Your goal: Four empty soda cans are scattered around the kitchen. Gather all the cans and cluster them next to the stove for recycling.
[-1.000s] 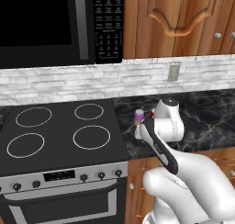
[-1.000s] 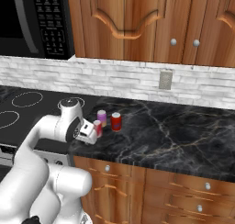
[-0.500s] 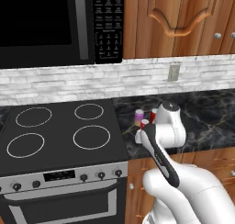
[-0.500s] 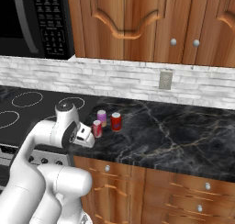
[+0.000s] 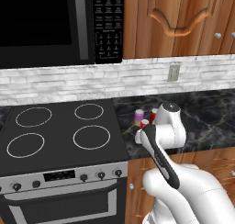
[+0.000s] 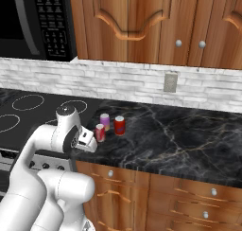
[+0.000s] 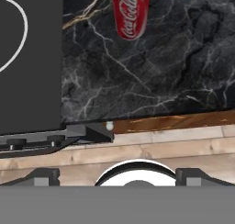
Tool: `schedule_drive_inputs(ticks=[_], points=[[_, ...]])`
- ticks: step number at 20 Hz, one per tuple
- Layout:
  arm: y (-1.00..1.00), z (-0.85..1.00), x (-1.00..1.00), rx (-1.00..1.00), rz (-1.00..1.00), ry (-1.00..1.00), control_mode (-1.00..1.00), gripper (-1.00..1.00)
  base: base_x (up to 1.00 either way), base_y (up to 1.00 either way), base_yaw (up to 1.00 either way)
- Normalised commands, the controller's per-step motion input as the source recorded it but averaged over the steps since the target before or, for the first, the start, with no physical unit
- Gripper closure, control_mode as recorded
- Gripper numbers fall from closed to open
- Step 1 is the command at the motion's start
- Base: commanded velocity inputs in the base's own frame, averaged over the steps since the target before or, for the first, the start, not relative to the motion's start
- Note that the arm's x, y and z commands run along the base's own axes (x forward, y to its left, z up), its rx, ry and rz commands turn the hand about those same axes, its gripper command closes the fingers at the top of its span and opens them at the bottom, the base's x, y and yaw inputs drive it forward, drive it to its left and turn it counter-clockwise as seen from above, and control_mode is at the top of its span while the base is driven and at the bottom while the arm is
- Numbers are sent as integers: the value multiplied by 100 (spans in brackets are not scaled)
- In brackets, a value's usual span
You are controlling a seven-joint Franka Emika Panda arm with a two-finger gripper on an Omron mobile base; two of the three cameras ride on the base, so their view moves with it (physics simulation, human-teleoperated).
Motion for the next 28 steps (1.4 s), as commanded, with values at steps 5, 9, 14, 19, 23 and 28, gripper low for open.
schedule_drive_inputs(ticks=[5, 9, 14, 19, 23, 28], points=[[0, 0, 0, 0, 0, 0, 100, -100, -10, 0, 0], [0, 0, 0, 0, 0, 0, 100, -100, -41, 1, 2], [0, 0, 0, 0, 0, 0, 100, -100, -46, 1, 4], [0, 0, 0, 0, 0, 0, 100, -100, -44, 5, 12], [0, 0, 0, 0, 0, 0, 100, -100, -17, 27, 53], [0, 0, 0, 0, 0, 0, 100, -100, -8, 27, 82]])
